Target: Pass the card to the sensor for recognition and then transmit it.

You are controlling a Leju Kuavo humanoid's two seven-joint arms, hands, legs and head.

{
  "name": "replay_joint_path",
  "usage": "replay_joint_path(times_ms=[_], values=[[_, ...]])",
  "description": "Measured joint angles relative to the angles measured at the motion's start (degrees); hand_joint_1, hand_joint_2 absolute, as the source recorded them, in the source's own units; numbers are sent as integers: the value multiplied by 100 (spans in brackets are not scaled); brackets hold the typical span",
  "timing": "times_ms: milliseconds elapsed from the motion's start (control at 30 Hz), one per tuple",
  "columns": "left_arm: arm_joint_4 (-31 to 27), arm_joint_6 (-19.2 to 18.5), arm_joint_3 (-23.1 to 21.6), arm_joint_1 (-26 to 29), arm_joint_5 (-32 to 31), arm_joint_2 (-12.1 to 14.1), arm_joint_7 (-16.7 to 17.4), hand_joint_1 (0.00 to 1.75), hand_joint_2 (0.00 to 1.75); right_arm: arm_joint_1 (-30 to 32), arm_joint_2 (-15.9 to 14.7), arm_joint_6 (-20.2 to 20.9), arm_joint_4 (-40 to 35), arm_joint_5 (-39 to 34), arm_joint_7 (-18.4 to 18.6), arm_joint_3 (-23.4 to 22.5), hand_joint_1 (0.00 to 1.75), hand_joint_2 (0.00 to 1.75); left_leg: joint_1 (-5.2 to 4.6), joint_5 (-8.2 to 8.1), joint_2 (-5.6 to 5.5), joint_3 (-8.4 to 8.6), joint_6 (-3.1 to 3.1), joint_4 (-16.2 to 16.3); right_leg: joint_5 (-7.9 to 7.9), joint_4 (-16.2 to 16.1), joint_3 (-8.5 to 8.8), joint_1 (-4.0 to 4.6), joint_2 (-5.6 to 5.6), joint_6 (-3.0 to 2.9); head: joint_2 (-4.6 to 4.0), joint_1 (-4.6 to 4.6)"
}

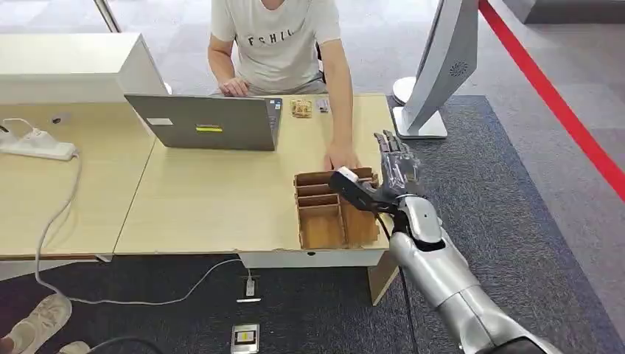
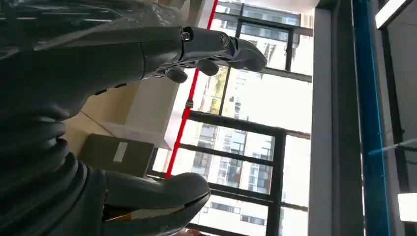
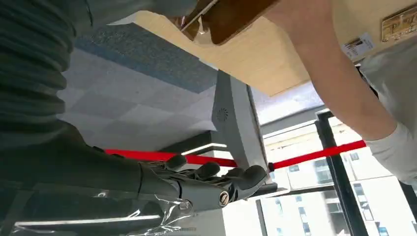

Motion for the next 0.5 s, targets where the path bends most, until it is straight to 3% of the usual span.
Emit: replay_joint_path(times_ms=[267,367,500], values=[[0,0,0,2,-142,-2,0,0,175,-1,81,-20,85,48,-39,28,84,175,0,0,0,-1,0,0,0,0,0,0,0,0,0,2],[0,0,-2,1,-181,-2,0,0,175,-1,127,-26,142,81,-63,57,124,175,0,0,0,0,0,0,0,0,-1,0,0,0,0,0],[0,0,-2,2,-171,-2,0,0,175,29,131,-39,188,98,-66,87,127,175,0,0,1,0,0,0,0,-1,-2,0,0,0,0,0]])
